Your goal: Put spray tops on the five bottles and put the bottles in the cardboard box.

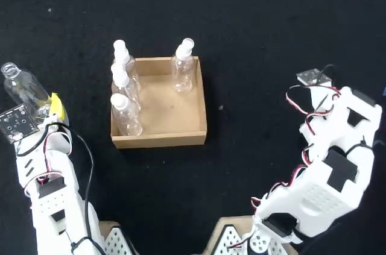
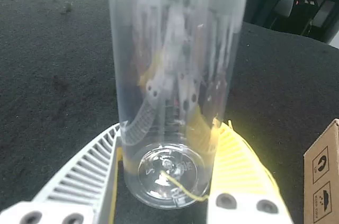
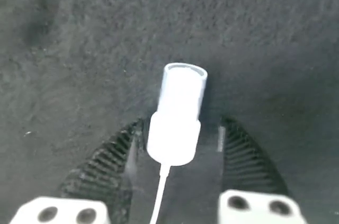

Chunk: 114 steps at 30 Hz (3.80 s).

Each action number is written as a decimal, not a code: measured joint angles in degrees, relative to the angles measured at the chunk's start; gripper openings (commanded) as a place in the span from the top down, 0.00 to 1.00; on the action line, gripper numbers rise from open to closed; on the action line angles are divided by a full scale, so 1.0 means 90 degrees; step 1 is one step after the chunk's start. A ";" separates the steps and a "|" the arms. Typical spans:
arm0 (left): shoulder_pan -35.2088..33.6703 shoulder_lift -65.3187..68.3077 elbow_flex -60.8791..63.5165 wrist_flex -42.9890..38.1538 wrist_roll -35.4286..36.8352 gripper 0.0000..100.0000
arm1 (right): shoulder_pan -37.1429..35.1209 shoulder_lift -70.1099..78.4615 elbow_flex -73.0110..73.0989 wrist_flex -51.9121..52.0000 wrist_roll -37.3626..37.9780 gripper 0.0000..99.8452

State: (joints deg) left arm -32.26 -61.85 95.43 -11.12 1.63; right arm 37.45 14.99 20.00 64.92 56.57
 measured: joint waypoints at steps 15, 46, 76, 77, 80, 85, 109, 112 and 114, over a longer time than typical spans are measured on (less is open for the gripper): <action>0.0000 -0.0586 0.0059 -0.0361 0.0000 0.97 | -0.0059 -0.1582 -0.0391 0.1133 -0.0635 0.99; 0.0010 -0.4581 0.0147 0.3145 0.0000 0.97 | -0.7521 -0.4357 -0.5685 0.0899 -0.6935 0.99; 0.0313 -0.4581 0.0147 0.3028 0.0000 0.97 | -0.9797 -0.3321 -0.4630 -0.4044 -0.7013 0.99; 0.0332 -0.4581 0.0147 0.3028 0.0000 0.97 | -0.9797 -0.3253 -0.4698 -0.4044 -0.7013 0.99; 0.0361 -0.4581 0.0147 0.3028 -0.0010 0.97 | -0.9836 -0.3077 -0.4835 -0.4044 -0.7013 0.99; 0.0381 -0.4591 0.0147 0.2872 -0.0957 0.97 | -1.0051 -0.2794 -0.4855 -0.4044 -0.7013 0.99; 0.0615 -0.4591 0.0147 0.2872 -0.1651 0.97 | -1.0188 -0.1104 -0.6437 -0.4044 -0.5890 0.99; 0.0615 -0.4591 0.0147 0.2872 -0.1368 0.97 | -1.0188 -0.1104 -0.6447 -0.4044 -0.5890 0.99; 0.0615 -0.4591 0.0147 0.2872 -0.1026 0.97 | -1.0188 -0.1104 -0.6447 -0.4044 -0.5890 0.99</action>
State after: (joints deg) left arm -26.73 -103.16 96.75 14.73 -7.60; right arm -54.24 5.05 -38.02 28.53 3.56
